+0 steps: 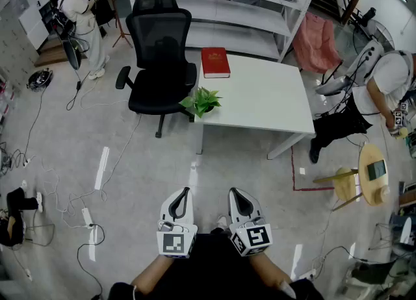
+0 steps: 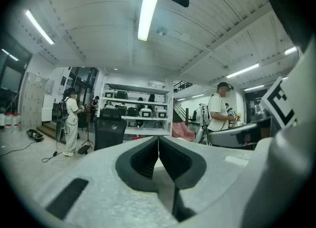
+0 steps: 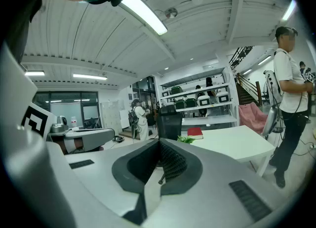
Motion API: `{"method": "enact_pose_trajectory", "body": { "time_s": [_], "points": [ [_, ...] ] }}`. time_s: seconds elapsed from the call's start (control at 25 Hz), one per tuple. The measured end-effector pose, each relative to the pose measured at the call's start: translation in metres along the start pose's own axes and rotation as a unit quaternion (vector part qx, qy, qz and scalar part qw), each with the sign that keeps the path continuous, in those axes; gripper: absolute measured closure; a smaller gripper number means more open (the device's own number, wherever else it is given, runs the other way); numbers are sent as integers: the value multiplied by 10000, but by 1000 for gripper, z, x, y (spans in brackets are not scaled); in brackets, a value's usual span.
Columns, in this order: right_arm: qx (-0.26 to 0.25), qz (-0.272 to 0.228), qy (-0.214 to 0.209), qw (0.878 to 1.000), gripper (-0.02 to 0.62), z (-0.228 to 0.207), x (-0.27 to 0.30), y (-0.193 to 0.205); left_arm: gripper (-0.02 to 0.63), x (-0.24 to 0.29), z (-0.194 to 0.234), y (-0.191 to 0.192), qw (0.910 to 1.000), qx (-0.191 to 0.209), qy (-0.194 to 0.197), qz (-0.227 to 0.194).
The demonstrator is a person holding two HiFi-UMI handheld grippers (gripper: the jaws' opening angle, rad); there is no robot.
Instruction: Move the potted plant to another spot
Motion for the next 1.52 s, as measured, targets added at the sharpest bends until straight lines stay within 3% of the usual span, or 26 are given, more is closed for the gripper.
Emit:
{"method": "enact_pose_trajectory", "body": {
  "time_s": [0.52, 0.96, 1.16, 1.52],
  "points": [
    [98, -33, 37, 9999, 584, 26, 12, 8, 589, -9, 27, -2, 9999, 12, -14, -153],
    [59, 124, 350, 9993, 584, 72, 26, 28, 588, -31, 71, 9, 9993, -163, 345, -31],
    [95, 307, 383, 9987, 584, 80, 38, 41, 588, -30, 91, 17, 9991, -250, 335, -11],
    [181, 362, 244, 9989, 584, 72, 101, 45, 589, 12, 128, 25, 9996, -179, 184, 155]
  ]
}}
Point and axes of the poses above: the fingertips, and each gripper's own axes: x forward along the fingers, z to its left, y out of its underside, the point moved 5 cm from there along -x, backward along the fingers, and after that the axes turned 8 degrees about -z, right-handed, at the moved point
